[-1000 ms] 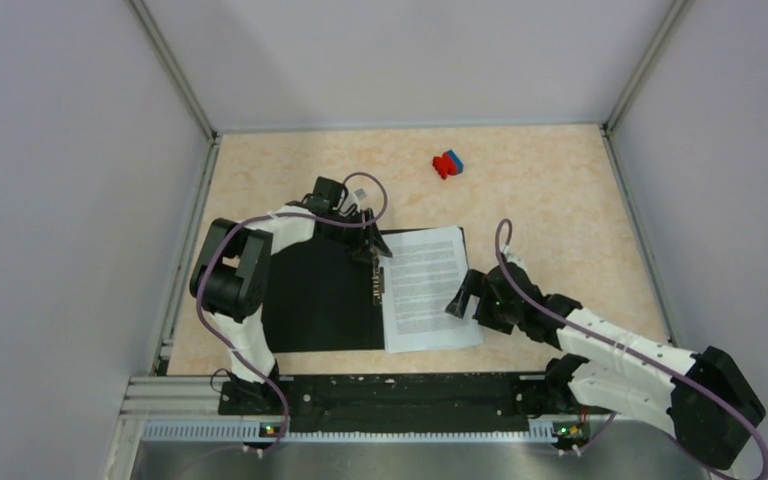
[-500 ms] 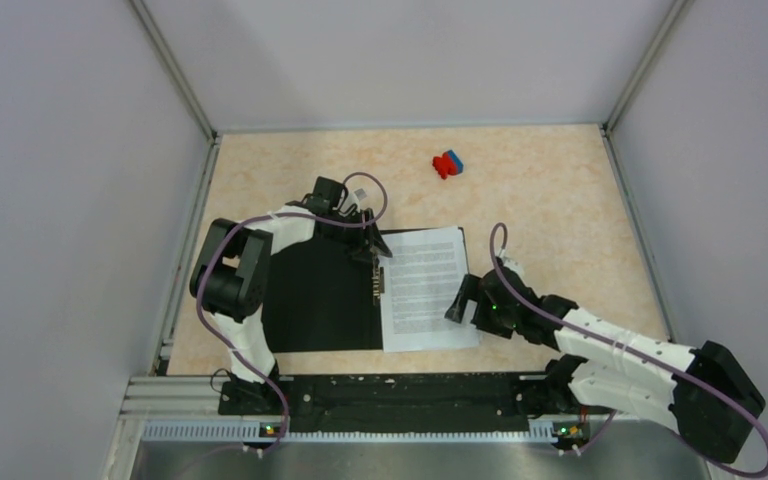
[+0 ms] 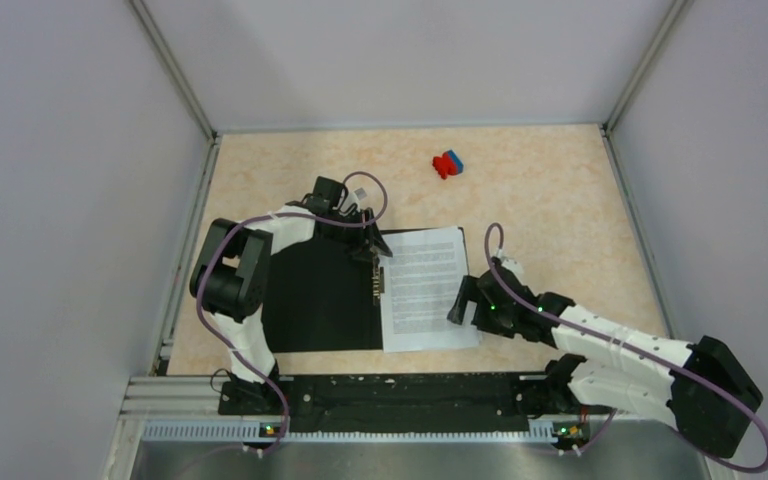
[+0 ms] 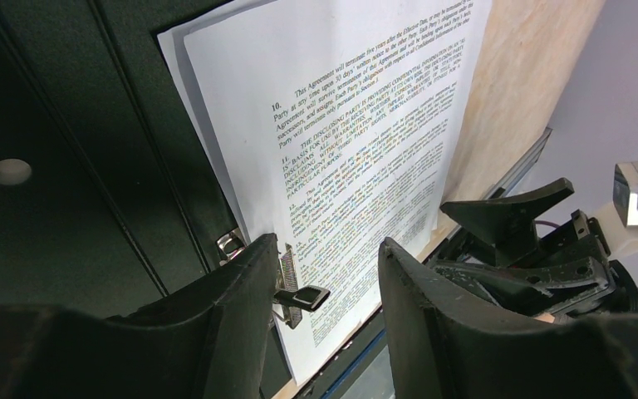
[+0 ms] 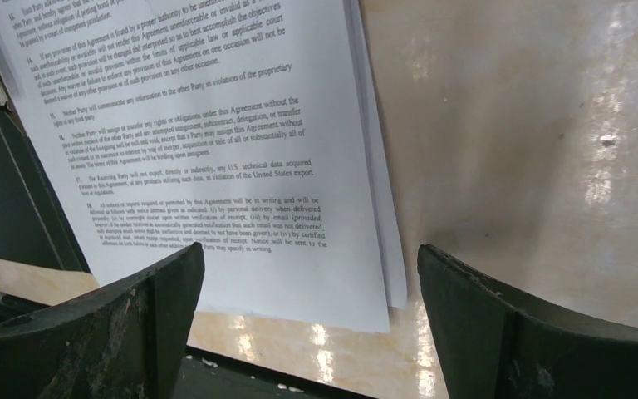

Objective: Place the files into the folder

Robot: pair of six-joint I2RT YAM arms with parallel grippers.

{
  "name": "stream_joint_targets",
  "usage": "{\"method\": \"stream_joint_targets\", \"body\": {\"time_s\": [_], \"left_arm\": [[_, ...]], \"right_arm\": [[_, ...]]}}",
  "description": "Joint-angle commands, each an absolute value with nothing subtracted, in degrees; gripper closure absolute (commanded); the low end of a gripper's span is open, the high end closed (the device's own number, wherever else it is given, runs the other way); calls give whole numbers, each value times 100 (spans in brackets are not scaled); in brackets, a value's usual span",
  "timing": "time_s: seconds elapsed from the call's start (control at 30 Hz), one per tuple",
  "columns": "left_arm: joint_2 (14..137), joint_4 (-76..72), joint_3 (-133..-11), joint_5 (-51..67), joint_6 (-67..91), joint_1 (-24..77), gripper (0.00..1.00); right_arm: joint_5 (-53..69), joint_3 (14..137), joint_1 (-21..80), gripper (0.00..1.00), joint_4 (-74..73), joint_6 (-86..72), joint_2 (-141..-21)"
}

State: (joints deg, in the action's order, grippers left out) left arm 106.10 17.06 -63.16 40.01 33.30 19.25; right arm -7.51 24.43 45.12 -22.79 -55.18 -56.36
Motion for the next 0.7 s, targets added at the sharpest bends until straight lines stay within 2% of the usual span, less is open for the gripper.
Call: {"method": "stream_joint_targets", "body": {"time_s": [0.0,0.3,0.67], "left_arm": [[10504,1512,-6333,4048,3339,1950,47],[10542,1515,-6336,4050,3340,1945,47],[10553,1514,-6337,4037,3348,1951,47]], "right_arm": [[-655,2538,4747,1,-1983,-5626,-5780],[-579,2656,5071,1,-1780,-5777,-5990],[-959,2701,5035,1,-2351,-5660,-5688]]}}
